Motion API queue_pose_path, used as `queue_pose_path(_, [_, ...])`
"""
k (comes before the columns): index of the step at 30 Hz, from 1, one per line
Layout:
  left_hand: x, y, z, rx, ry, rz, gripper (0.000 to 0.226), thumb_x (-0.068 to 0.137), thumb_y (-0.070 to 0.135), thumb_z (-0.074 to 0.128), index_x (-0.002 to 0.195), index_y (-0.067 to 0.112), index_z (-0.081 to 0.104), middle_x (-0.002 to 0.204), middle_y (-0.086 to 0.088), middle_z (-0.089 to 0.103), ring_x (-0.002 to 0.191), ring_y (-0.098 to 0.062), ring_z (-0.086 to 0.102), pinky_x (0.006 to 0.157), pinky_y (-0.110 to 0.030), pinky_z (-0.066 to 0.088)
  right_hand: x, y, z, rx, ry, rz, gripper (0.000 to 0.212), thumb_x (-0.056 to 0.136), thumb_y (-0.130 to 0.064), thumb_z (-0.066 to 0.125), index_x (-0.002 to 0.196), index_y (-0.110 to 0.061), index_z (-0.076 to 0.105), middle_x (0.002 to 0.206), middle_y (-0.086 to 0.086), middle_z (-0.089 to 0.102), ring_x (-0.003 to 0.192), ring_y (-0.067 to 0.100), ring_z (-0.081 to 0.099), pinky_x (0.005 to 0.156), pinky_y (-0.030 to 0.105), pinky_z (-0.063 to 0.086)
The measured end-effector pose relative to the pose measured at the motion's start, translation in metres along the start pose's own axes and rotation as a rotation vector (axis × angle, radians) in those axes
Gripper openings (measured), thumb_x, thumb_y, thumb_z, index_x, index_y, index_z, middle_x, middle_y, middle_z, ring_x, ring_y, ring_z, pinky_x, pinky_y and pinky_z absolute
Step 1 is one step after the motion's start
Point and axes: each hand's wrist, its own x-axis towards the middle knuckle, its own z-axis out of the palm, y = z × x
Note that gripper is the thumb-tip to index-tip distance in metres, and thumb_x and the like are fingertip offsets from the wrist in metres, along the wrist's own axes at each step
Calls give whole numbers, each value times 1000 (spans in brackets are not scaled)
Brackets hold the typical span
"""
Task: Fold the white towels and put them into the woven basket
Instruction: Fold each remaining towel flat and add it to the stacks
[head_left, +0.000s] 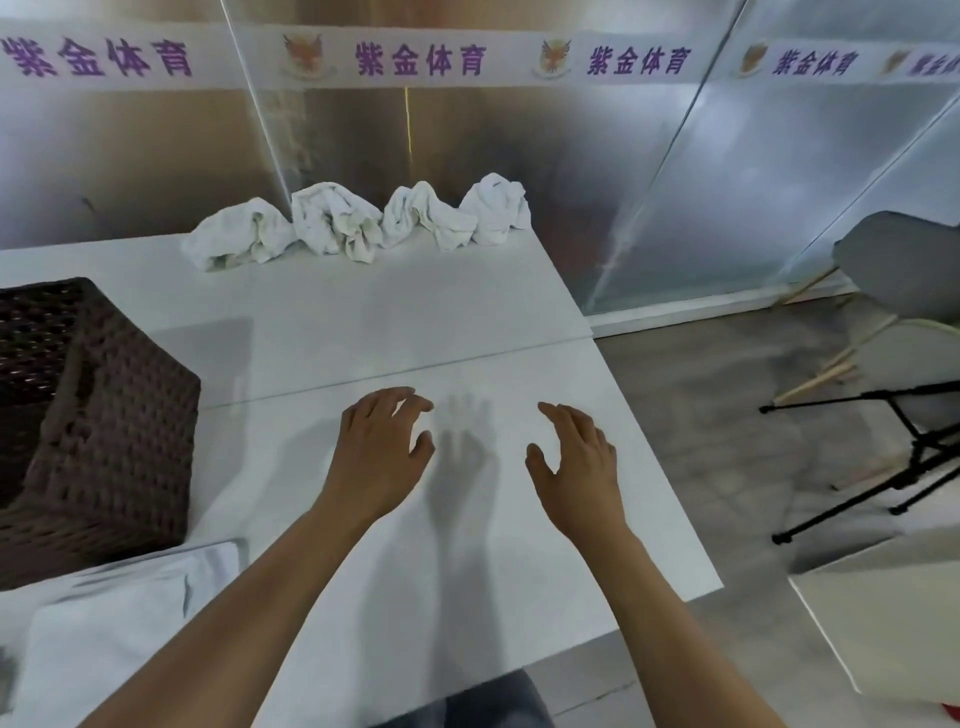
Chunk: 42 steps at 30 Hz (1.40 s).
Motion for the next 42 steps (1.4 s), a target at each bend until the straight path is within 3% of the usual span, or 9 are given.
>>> queue_pose_path(7, [87,15,25,35,-37,-42,34,95,27,59,129,24,61,142,3,52,136,-23,40,111,-36,25,96,40,5,23,-36,1,50,94,-23,66,142,-24,53,142,0,53,124,26,54,99,33,30])
queue_pose_path(16, [216,14,85,19,-107,-226,33,97,28,55,130,24,58,138,6,53,130,-24,44,107,-37,28,248,102,25,-4,-178,-76,49,93,-22,64,141,-25,54,141,-2,54,126,24,53,105,40,36])
queue_pose_path(22, [288,-5,143,95,-131,-234,35,101,39,51,134,29,56,138,5,55,127,-25,52,110,-41,27,360,125,60,-28,-262,-121,48,94,-24,62,142,-25,53,143,-2,52,128,26,50,107,41,33])
queue_pose_path(27, [327,-31,177,107,-323,-345,61,95,59,49,150,46,28,164,2,18,150,-26,21,118,-51,21,449,125,95,-48,-281,-170,48,95,-26,60,142,-24,52,145,0,49,127,28,51,107,41,34])
queue_pose_path(30, [322,-46,196,128,-427,-380,80,86,73,51,153,54,10,168,4,-4,154,-26,1,119,-55,12,500,116,116,-84,-292,-214,49,95,-26,59,144,-25,51,150,2,44,131,30,47,110,43,33])
queue_pose_path(32, [314,-51,206,126,-411,-375,88,84,77,51,153,56,0,167,6,-15,154,-25,-9,120,-55,3,532,109,127,-160,-283,-260,51,94,-29,60,144,-29,51,157,4,36,137,31,41,111,44,31])
queue_pose_path(39, [311,-59,217,107,-391,-378,89,84,77,50,148,62,-11,164,11,-26,152,-21,-23,121,-55,-8,622,93,169,-413,-414,-424,48,91,-48,60,139,-48,54,170,4,2,157,25,2,126,51,4])
queue_pose_path(41, [310,-60,218,88,-389,-380,89,84,77,50,147,63,-11,163,12,-28,151,-20,-25,121,-54,-10,633,91,179,-458,-439,-435,45,93,-49,57,138,-47,55,169,7,10,156,26,7,125,52,0])
queue_pose_path(42, [310,-60,218,83,-388,-383,89,84,77,50,147,64,-12,163,13,-29,151,-19,-26,121,-54,-11,636,90,181,-456,-426,-431,41,95,-47,56,135,-45,59,165,9,23,154,27,17,125,52,1])
